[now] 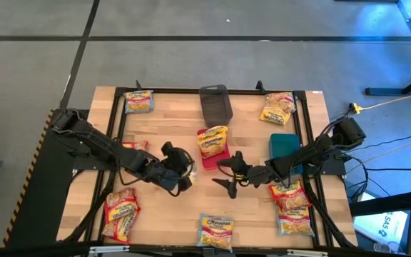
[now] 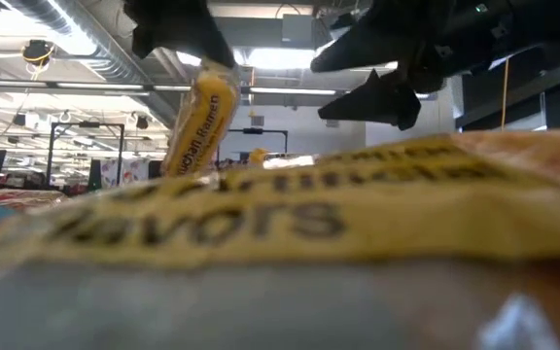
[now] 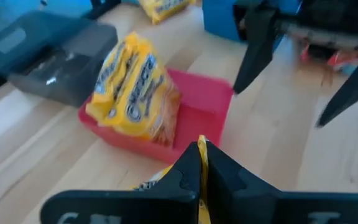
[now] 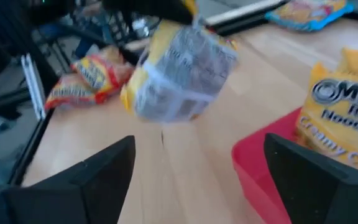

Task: Sort Maruchan noodles
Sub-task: Put the yellow noodle pack into the red bin

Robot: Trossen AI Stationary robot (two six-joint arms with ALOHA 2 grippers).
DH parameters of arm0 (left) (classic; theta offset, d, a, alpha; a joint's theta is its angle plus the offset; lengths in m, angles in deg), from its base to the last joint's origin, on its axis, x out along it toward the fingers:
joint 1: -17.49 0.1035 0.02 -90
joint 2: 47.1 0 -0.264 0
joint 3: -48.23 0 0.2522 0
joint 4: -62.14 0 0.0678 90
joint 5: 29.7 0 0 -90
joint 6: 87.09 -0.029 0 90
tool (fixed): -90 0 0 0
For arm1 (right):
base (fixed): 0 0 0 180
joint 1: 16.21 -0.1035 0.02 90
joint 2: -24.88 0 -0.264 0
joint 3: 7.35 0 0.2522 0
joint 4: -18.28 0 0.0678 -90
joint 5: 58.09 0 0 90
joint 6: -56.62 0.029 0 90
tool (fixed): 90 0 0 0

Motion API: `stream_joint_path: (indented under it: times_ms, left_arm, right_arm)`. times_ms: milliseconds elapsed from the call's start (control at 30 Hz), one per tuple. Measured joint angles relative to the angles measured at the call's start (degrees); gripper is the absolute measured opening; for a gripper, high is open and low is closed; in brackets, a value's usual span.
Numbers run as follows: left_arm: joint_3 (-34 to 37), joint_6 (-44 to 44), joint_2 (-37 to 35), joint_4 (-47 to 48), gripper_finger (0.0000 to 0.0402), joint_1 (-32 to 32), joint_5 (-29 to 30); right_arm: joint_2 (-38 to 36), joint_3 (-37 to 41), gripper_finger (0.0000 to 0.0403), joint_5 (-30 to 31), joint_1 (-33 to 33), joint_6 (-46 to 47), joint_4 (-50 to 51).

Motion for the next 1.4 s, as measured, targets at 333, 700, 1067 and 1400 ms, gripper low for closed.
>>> stream_joint_path:
  times_ms: [333,700,1067,1400]
  left_arm:
    - [0.09,-1.11,2.72,-4.64,0.0002,-0.09,3.18]
    - [0.14,-1.47,2.66,-4.79,0.0007,0.17,5.23]
    - [0.14,-1.52,2.63,-5.85,0.0008,0.55,6.15]
    - [0.14,-3.46,2.61,-7.93,0.0008,0.46,6.09]
  right_arm:
    - [6.63,-4.79,0.0324,-2.26,4.23,1.24,-4.63]
    - [12.13,-14.71,0.0324,-1.31,5.01,-0.70,0.61]
    - [16.45,-20.28,0.0324,3.20,6.53,-1.80,7.05]
    - [16.87,-21.49,0.0294,1.51,7.61,-3.96,7.89]
